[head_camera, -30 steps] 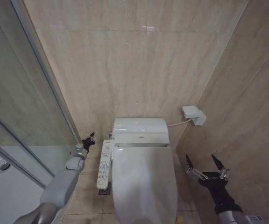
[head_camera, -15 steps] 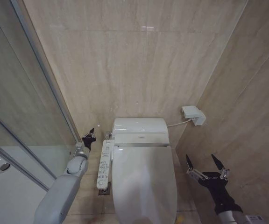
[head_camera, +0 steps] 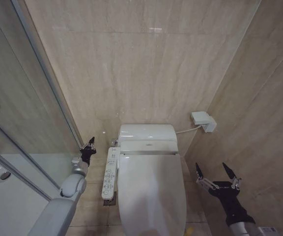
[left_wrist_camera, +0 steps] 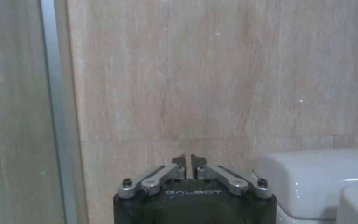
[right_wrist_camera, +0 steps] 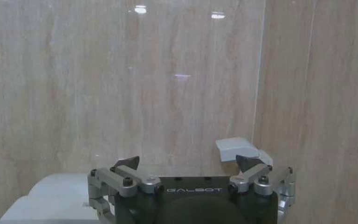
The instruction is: Open the toilet lid, clean the toilet bowl with a toilet brush, close the toilet lid, and flush.
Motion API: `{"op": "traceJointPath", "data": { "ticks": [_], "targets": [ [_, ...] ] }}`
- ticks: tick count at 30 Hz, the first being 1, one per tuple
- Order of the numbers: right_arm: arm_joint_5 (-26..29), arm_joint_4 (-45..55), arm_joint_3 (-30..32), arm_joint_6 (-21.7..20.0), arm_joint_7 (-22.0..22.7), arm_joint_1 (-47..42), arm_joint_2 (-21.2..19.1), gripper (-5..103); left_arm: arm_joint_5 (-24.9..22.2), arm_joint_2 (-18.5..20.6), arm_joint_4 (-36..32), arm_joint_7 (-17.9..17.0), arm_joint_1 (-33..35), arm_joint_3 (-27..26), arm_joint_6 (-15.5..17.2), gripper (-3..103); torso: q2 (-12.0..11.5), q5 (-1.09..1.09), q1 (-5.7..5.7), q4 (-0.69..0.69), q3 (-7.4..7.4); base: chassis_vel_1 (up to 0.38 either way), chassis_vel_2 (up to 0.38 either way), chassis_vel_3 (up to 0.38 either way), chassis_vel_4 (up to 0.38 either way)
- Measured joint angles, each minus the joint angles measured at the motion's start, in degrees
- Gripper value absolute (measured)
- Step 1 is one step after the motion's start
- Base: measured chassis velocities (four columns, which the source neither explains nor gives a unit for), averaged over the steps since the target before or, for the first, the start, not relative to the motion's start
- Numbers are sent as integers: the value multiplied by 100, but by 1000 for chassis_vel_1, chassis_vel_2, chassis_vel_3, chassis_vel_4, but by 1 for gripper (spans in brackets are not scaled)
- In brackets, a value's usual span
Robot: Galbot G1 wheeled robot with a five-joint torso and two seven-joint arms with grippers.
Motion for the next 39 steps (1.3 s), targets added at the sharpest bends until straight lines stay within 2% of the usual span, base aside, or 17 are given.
{"op": "traceJointPath", "data": {
  "ticks": [4,5,12,13,18,20,21,28,29,39],
  "targets": [
    [0,0,0,0,0,0,0,100,-3,3,-334,44,257,-140,54,1,0,0,0,0,0,0,0,0,0],
    [0,0,0,0,0,0,0,100,-13,5,-466,58,353,-182,103,23,0,0,0,0,0,0,0,0,0],
    [0,0,0,0,0,0,0,100,-105,72,-1027,184,680,-322,290,23,0,0,0,-1,0,0,0,0,0],
    [0,0,0,0,0,0,0,100,-121,87,-1136,184,745,-352,324,50,0,0,0,-1,0,0,0,0,0],
    [0,0,0,0,0,0,0,100,-105,102,-1468,110,955,-442,415,50,0,0,0,-1,0,0,0,0,0],
    [0,0,0,0,0,0,0,100,-116,100,-1814,39,1220,-546,598,50,0,0,0,0,0,0,0,0,0],
    [0,0,0,0,0,0,0,100,-111,86,-1919,14,1312,-591,642,83,0,0,0,0,0,0,0,0,0],
    [0,0,0,0,0,0,0,100,-81,-92,-2456,-102,1754,-850,834,83,0,1,0,0,0,0,0,0,0],
    [0,0,0,0,0,0,0,100,-68,-117,-2530,-106,1822,-876,836,100,0,0,0,0,0,0,0,0,0],
    [0,0,0,0,0,0,0,100,-21,-231,-2945,-208,2187,-1066,840,100,0,1,0,0,0,0,0,0,0]
  ]
}}
